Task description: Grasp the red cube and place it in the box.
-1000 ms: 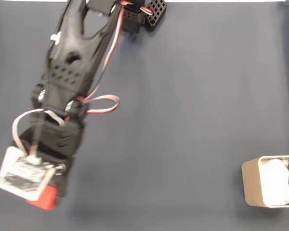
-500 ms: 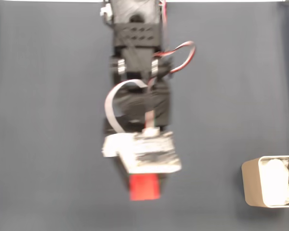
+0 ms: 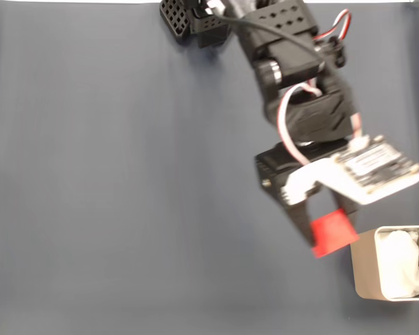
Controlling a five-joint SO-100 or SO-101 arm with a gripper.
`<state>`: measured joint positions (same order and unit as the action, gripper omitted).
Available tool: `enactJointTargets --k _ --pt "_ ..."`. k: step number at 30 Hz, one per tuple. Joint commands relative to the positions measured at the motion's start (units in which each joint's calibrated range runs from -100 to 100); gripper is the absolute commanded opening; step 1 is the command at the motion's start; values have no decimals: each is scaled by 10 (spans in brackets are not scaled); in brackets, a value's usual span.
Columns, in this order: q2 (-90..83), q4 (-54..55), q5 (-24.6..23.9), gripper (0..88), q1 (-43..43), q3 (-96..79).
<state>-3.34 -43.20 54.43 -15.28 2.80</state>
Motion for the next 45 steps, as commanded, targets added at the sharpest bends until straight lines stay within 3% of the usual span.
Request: enactJointTargets --k 1,15,45 --pt "-15 7 5 0 -31 24" --pt "99 58 -7 0 -91 105" --pt "289 65 -12 0 -97 303"
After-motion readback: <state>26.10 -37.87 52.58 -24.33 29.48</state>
